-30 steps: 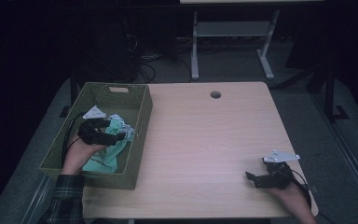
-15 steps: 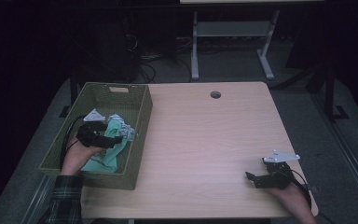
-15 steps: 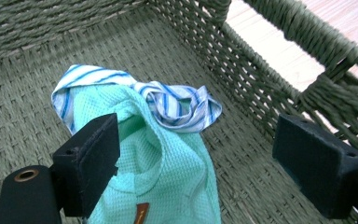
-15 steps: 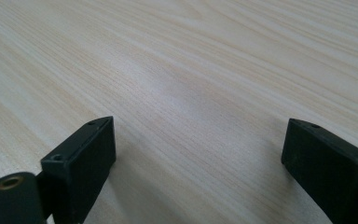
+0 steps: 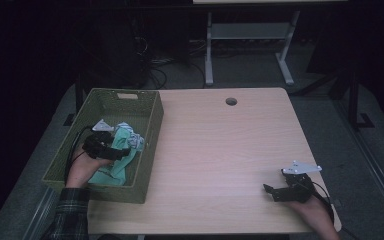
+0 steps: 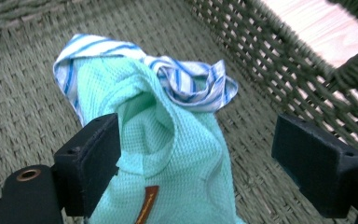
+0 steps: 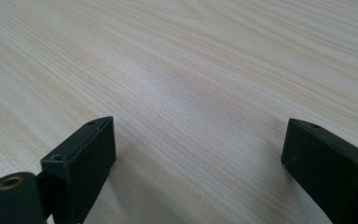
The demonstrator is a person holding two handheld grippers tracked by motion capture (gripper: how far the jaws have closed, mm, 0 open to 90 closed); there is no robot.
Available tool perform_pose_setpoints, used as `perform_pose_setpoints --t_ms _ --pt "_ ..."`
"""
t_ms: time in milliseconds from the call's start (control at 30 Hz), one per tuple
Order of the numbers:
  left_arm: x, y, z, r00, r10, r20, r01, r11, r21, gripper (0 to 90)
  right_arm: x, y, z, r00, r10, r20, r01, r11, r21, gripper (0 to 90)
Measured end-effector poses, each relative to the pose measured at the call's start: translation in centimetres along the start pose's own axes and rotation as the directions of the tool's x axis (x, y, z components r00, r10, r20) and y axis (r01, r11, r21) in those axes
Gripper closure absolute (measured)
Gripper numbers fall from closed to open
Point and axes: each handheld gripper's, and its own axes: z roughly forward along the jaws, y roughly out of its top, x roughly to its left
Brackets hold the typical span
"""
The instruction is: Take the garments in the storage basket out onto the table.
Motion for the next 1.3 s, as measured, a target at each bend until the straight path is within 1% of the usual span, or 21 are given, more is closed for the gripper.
perform_pose_setpoints --t_ms 33,100,167,233,333,433,500,533,567,600,667,700,767,800,833,867,900,933,1000,1167,1300 --pt "0.02 -0.04 0.09 1.0 -0.008 -0.003 0.008 0.9999 0.01 15.1 0.0 0.0 0.0 1.0 0.0 0.0 0.0 1.0 0.0 9.5" --pt "0.06 -0.08 0.23 1.0 -0.009 -0.002 0.009 0.9997 0.021 16.0 0.0 0.0 0.0 1.0 0.0 0.0 0.0 1.0 0.0 9.5" --pt "0.1 -0.13 0.41 0.9999 -0.009 -0.012 0.01 0.9993 0.035 16.1 0.0 0.0 0.0 1.0 0.0 0.0 0.0 1.0 0.0 9.5" --pt "0.08 -0.18 0.53 0.9997 -0.019 -0.014 0.02 0.9984 0.053 16.5 0.01 0.0 0.0 1.0 0.0 0.0 0.0 1.0 0.0 9.5" --pt "0.13 -0.2 0.6 0.9997 -0.019 -0.015 0.02 0.998 0.06 20.8 0.0 0.0 0.0 1.0 0.0 0.0 0.0 1.0 0.0 9.5" --pt "0.14 -0.28 0.62 0.9996 -0.028 -0.007 0.029 0.997 0.071 24.8 0.0 0.0 0.0 1.0 0.0 0.0 0.0 1.0 0.0 9.5" --pt "0.11 -0.31 0.64 0.9995 -0.031 -0.006 0.031 0.9966 0.076 30.7 0.0 0.0 0.0 1.0 0.0 0.0 0.0 1.0 0.0 9.6" --pt "0.14 -0.32 0.67 0.9992 -0.039 -0.005 0.04 0.9958 0.083 32.3 0.0 0.0 0.0 1.0 0.0 0.0 0.0 1.0 0.0 9.5" --pt "0.24 -0.32 0.67 0.999 -0.045 -0.003 0.045 0.9948 0.092 38.5 0.0 0.0 0.0 1.0 0.0 0.0 0.0 1.0 0.0 9.5" --pt "0.26 -0.33 0.67 0.9987 -0.051 -0.001 0.051 0.9941 0.096 38.5 0.0 0.0 0.0 1.0 0.0 0.0 0.0 1.0 0.0 9.5" --pt "0.3 -0.34 0.64 0.9978 -0.066 0.004 0.065 0.9927 0.101 43.7 0.0 0.0 0.0 1.0 0.0 0.0 0.0 1.0 0.0 9.5" --pt "0.32 -0.34 0.64 0.9976 -0.069 0.007 0.068 0.9922 0.105 48.1 0.0 0.0 0.0 1.0 0.0 0.0 0.0 1.0 0.0 9.5" --pt "0.3 -0.35 0.66 0.9971 -0.076 0.008 0.074 0.9909 0.112 51.4 0.0 0.0 0.0 1.0 0.0 0.0 0.0 1.0 0.0 9.5" --pt "0.31 -0.35 0.64 0.9963 -0.085 0.012 0.083 0.9895 0.118 54.7 0.0 0.0 0.0 1.0 0.0 0.0 0.0 1.0 0.0 9.5" --pt "0.31 -0.33 0.59 0.9961 -0.087 0.011 0.085 0.9888 0.122 60.0 0.0 0.0 0.0 1.0 0.0 0.0 0.0 1.0 0.0 9.5" --pt "0.32 -0.32 0.51 0.9954 -0.095 0.01 0.093 0.9882 0.122 69.0 0.0 0.0 0.0 1.0 0.0 0.0 0.0 1.0 0.0 9.5" --pt "0.32 -0.32 0.51 0.9954 -0.095 0.01 0.093 0.9882 0.122 72.6 0.0 0.0 0.0 1.0 0.0 0.0 0.0 1.0 0.0 9.5" --pt "0.36 -0.32 0.45 0.9949 -0.1 0.01 0.098 0.9873 0.125 72.6 0.0 0.0 0.0 1.0 0.0 0.0 0.0 1.0 0.0 9.5" --pt "0.4 -0.3 0.35 0.9942 -0.107 0.014 0.104 0.9866 0.126 85.4 0.0 0.0 0.0 1.0 0.0 0.0 0.0 1.0 0.0 9.5" --pt "0.36 -0.28 0.28 0.993 -0.115 0.028 0.11 0.9858 0.127 88.2 0.0 0.0 0.0 1.0 0.0 0.0 0.0 1.0 0.0 9.5" --pt "0.42 -0.22 -0.02 0.9927 -0.117 0.029 0.114 0.9878 0.106 88.6 0.0 0.0 0.0 1.0 0.0 0.0 0.0 1.0 0.0 9.5"
